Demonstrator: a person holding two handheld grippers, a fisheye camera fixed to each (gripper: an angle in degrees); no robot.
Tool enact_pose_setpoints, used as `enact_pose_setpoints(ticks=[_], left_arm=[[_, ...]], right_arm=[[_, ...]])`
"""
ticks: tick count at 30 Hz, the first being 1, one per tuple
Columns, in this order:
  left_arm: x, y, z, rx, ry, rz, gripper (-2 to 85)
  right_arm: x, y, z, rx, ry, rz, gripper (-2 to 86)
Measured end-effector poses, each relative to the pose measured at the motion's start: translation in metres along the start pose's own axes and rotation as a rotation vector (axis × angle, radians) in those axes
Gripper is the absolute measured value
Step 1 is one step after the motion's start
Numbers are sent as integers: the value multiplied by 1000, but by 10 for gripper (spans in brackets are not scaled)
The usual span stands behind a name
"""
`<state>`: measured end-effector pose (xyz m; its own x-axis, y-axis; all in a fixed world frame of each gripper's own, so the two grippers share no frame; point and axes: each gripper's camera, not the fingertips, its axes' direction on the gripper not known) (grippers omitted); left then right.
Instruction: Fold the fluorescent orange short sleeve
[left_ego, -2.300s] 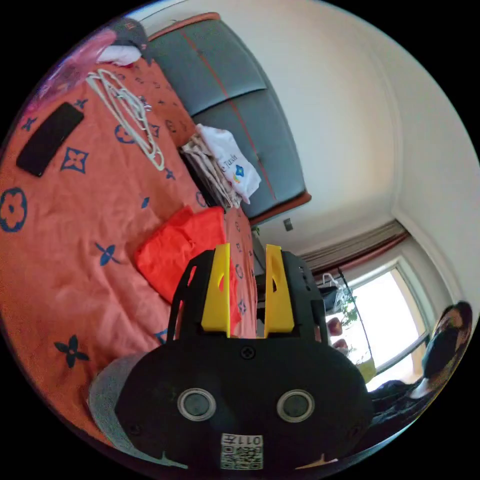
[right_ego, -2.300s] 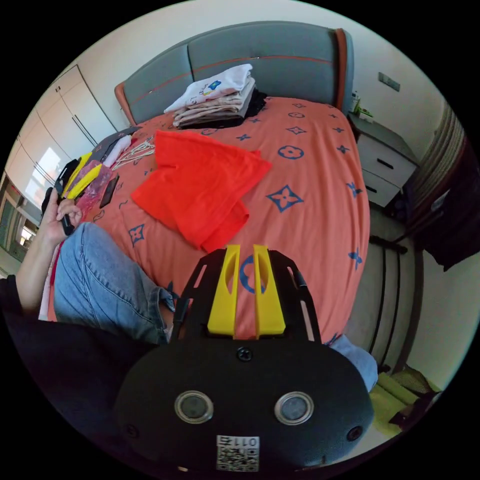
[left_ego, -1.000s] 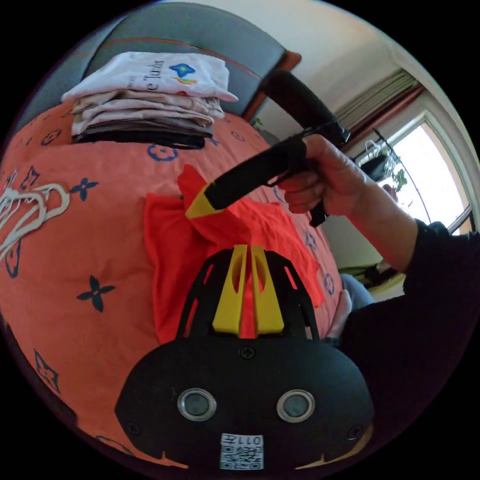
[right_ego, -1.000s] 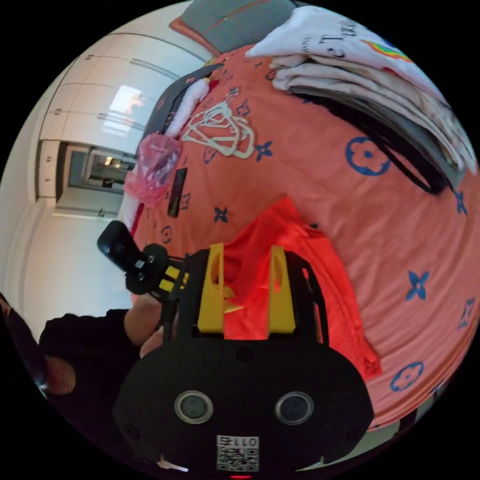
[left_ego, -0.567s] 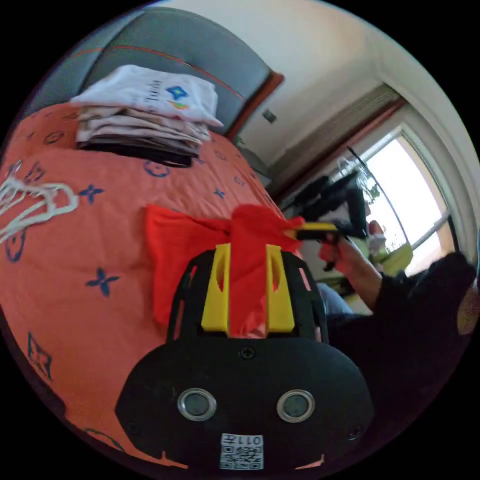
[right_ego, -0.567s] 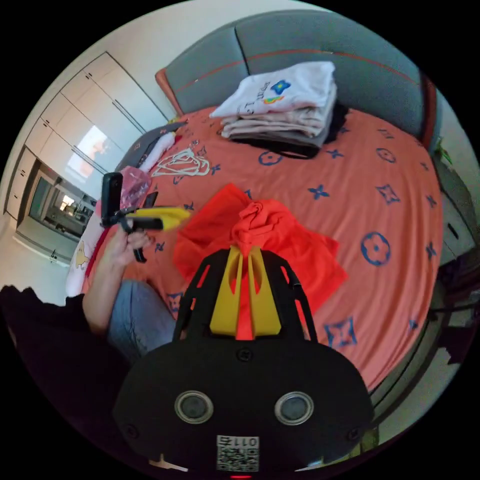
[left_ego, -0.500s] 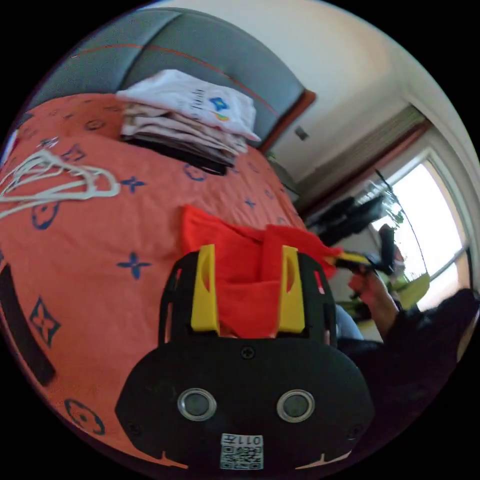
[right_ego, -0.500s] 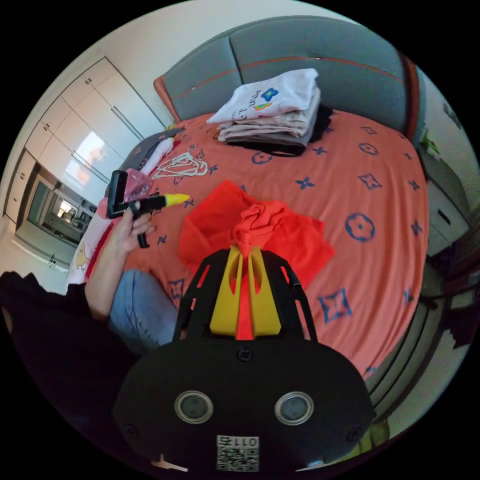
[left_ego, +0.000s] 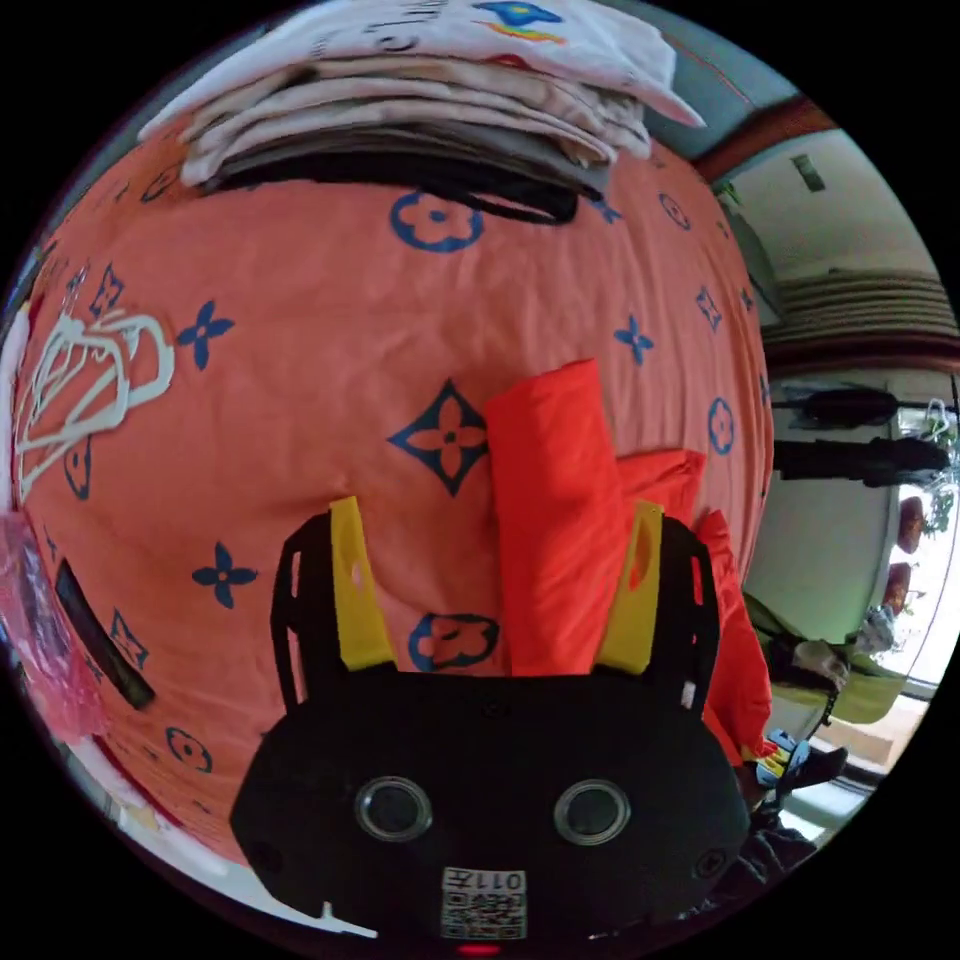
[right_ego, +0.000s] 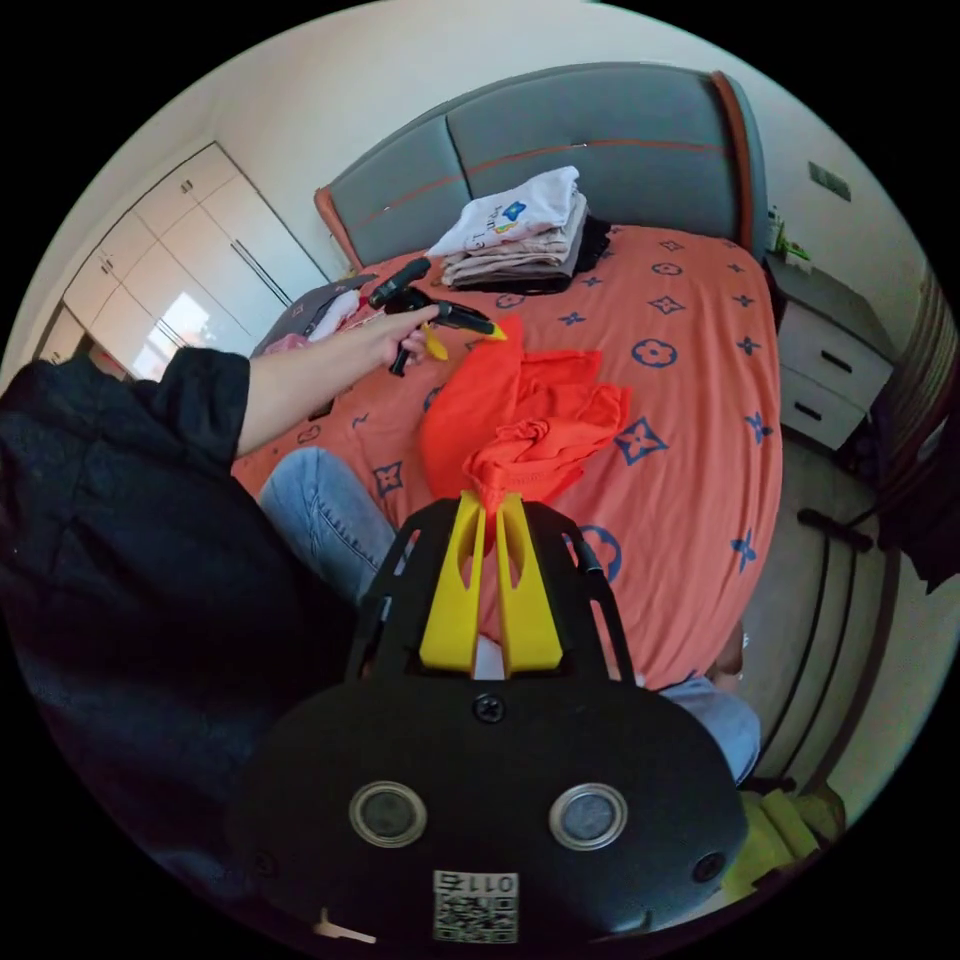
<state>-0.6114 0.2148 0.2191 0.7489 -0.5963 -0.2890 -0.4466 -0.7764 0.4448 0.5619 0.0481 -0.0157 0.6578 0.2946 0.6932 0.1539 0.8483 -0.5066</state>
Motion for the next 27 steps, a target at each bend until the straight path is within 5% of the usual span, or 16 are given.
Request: enact_pose_setpoints(ticks=[2,4,8,10,13,19,27], left_arm=[[26,4,-17,115,19,55,256],[59,8,-27,209,-152,73,250],[94,-11,-1,67,-383,101,237],[99,-17,11,6,-412,97,164],[91,-6,-9,94,-295,92,41],[21,51,-123,315,166,44,10],[-38,85,-297,648,442,16,6]], right_arm=[[0,2,-3,4,-18,2,26],[3,5,-7,21,-65,17,27],[3,9,-17,42,-86,13,28],[4,11,-27,49,-84,12,27],[11,14,-39,41,-57,21,27],[28,-13,-101,178,-28,-49,22],[51,-173,-163,237,195,-210,15]])
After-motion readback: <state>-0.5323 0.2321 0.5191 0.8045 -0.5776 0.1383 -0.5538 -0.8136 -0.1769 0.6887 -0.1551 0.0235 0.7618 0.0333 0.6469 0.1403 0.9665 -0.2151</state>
